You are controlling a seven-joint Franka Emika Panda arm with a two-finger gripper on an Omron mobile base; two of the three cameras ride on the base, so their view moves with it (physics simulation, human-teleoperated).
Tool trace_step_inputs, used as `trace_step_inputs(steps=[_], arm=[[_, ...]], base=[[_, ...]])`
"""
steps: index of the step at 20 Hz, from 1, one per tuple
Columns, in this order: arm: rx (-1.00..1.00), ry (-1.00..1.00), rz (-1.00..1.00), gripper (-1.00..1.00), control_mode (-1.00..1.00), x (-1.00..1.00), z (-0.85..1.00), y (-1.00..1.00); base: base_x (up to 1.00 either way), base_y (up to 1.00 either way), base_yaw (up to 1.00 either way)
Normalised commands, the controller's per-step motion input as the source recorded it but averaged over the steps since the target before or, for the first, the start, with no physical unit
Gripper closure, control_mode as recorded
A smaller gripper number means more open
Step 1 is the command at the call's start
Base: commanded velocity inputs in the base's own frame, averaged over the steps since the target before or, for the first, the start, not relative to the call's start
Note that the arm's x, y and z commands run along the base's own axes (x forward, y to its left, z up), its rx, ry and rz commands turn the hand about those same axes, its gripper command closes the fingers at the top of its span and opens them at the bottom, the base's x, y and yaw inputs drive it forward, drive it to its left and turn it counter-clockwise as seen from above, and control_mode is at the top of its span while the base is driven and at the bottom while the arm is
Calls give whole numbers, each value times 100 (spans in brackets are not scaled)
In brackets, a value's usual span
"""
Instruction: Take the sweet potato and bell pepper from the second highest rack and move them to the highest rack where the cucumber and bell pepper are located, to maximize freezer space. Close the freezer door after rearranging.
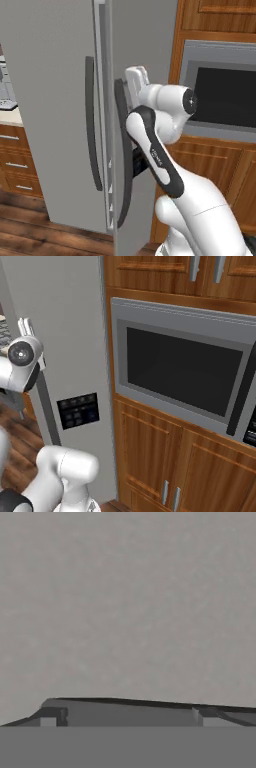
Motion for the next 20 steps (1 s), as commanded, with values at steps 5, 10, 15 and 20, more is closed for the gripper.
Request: trace_step_inputs(steps=[5,10,15,20], arm=[[0,15,-23,-100,-100,76,0,20],[0,17,-41,-100,-100,72,8,2],[0,12,-47,-100,-100,69,3,0],[0,12,-47,-100,-100,65,0,-11]], base=[[0,0,0],[0,0,0],[0,0,0],[0,0,0]])
